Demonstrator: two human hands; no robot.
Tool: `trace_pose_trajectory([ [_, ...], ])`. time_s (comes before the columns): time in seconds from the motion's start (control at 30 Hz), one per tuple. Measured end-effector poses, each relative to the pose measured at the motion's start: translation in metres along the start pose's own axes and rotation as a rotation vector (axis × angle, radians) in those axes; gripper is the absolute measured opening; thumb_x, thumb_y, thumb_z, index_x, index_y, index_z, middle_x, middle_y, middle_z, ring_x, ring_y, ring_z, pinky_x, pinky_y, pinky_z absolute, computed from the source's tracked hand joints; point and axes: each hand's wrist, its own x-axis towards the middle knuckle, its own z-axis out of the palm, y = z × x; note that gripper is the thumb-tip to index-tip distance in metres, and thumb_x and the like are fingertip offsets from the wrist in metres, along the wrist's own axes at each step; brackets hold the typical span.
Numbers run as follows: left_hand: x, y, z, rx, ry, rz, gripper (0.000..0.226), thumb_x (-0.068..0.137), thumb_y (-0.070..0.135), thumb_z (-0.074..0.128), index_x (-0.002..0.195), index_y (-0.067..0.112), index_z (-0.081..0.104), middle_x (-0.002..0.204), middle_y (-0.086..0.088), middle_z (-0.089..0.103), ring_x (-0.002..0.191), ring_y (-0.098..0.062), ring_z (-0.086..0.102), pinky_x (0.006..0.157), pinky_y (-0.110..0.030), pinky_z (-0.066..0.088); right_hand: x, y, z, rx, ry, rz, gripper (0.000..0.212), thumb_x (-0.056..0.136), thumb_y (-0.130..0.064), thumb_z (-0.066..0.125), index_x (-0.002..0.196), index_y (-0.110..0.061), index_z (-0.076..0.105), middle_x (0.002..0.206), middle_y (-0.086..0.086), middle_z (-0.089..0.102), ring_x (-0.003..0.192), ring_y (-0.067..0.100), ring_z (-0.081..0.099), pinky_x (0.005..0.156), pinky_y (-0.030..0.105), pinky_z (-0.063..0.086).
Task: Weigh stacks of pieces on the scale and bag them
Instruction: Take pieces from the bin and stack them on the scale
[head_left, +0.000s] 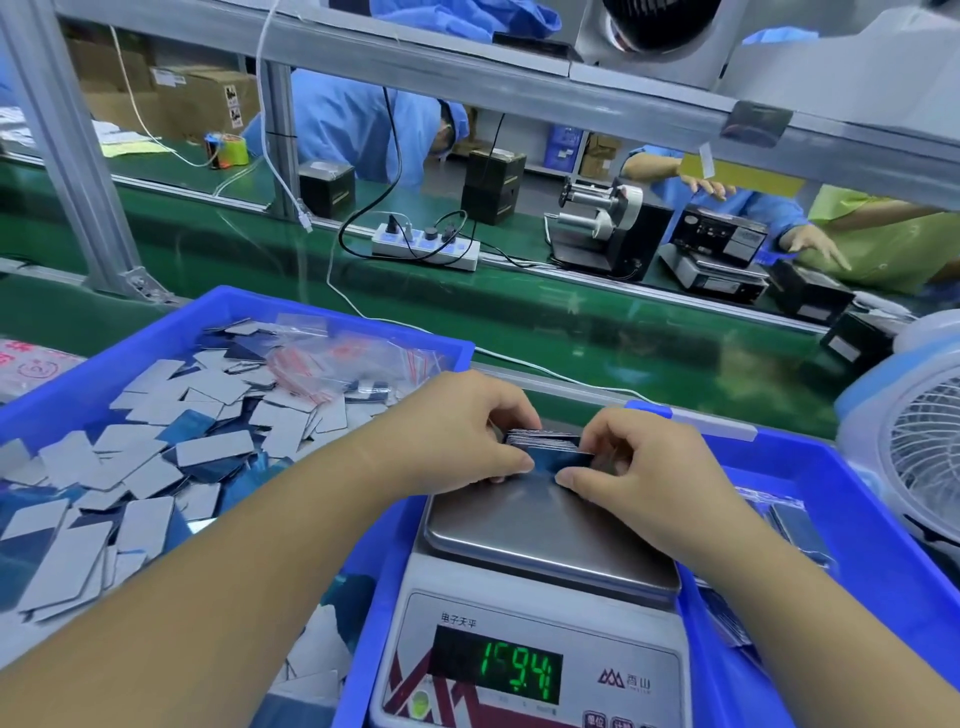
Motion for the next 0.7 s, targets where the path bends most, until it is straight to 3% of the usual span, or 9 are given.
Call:
trace_pose_trajectory([
  [0.17, -0.001, 0.001, 0.000, 0.053, 0.025, 0.053, 0.021, 0.079, 0.017, 0.073, 0.087, 0.036, 0.070, 0.058, 0.027, 0.062, 0.054, 0.005, 0.056, 0.052, -0.006, 0.039, -0.001, -0.005, -0.005, 0.186, -0.001, 0.020, 0.034, 0.069, -0.030, 0.085, 0.087, -0.039, 0.058, 0.079, -0.031, 0.061, 0.055, 0.003, 0.052, 0.056, 0.011, 0.040],
  [0.27, -0.001, 0.002, 0.004, 0.044, 0.024, 0.077, 0.028, 0.077, 0.013, 0.069, 0.089, 0.037, 0.066, 0.060, 0.023, 0.060, 0.055, 0.002, 0.051, 0.057, -0.012, 0.043, -0.005, -0.018, 0.003, 0.092, -0.023, -0.079, 0.037, 0.072, -0.021, 0.083, 0.087, -0.044, 0.058, 0.073, -0.043, 0.054, 0.066, -0.003, 0.053, 0.063, 0.007, 0.039],
  [0.33, -0.002, 0.003, 0.006, 0.015, 0.028, 0.080, 0.030, 0.077, 0.010, 0.065, 0.092, 0.036, 0.062, 0.067, 0.021, 0.063, 0.057, -0.001, 0.052, 0.060, -0.015, 0.046, -0.005, -0.021, 0.002, 0.064, -0.011, -0.097, 0.036, 0.074, -0.019, 0.081, 0.086, -0.044, 0.058, 0.071, -0.047, 0.051, 0.070, -0.008, 0.052, 0.065, 0.004, 0.037],
  [0.4, -0.003, 0.006, 0.006, -0.021, 0.033, 0.078, 0.033, 0.077, 0.012, 0.061, 0.098, 0.037, 0.056, 0.087, 0.018, 0.067, 0.064, -0.002, 0.055, 0.065, -0.019, 0.048, -0.004, -0.017, -0.001, 0.046, -0.001, -0.075, 0.034, 0.074, -0.020, 0.081, 0.083, -0.043, 0.058, 0.069, -0.046, 0.051, 0.068, -0.008, 0.052, 0.063, 0.004, 0.036],
  [0.5, -0.005, 0.010, 0.005, 0.050, -0.063, 0.031, 0.052, 0.074, 0.028, 0.054, 0.122, 0.043, 0.043, 0.123, 0.016, 0.057, 0.102, -0.004, 0.055, 0.089, -0.025, 0.047, -0.002, -0.014, -0.002, 0.050, -0.013, -0.010, 0.028, 0.073, -0.025, 0.082, 0.083, -0.039, 0.060, 0.065, -0.044, 0.051, 0.064, -0.008, 0.051, 0.060, 0.005, 0.036],
  [0.57, -0.008, 0.012, 0.009, 0.237, -0.197, -0.017, 0.070, 0.075, 0.038, 0.050, 0.139, 0.048, 0.024, 0.144, 0.004, 0.041, 0.136, -0.018, 0.033, 0.111, -0.034, 0.032, -0.003, -0.015, -0.001, 0.062, -0.033, 0.000, 0.030, 0.073, -0.028, 0.082, 0.082, -0.040, 0.056, 0.064, -0.046, 0.050, 0.064, -0.012, 0.050, 0.060, 0.004, 0.036],
  [0.63, -0.011, 0.016, 0.019, 0.387, -0.277, 0.009, 0.076, 0.082, 0.041, 0.043, 0.148, 0.043, 0.007, 0.158, 0.003, 0.024, 0.150, -0.014, 0.005, 0.120, -0.041, 0.012, -0.003, -0.015, -0.001, 0.073, -0.047, 0.006, 0.029, 0.075, -0.029, 0.080, 0.085, -0.041, 0.056, 0.062, -0.047, 0.049, 0.063, -0.013, 0.051, 0.059, 0.004, 0.036],
  [0.7, -0.012, 0.019, 0.031, 0.530, -0.280, 0.024, 0.082, 0.085, 0.042, 0.033, 0.156, 0.032, -0.008, 0.167, -0.001, 0.006, 0.153, -0.016, -0.011, 0.122, -0.048, 0.000, -0.002, -0.015, -0.002, 0.046, -0.057, 0.000, 0.028, 0.077, -0.024, 0.077, 0.092, -0.040, 0.060, 0.063, -0.048, 0.048, 0.065, -0.014, 0.051, 0.060, 0.003, 0.036],
])
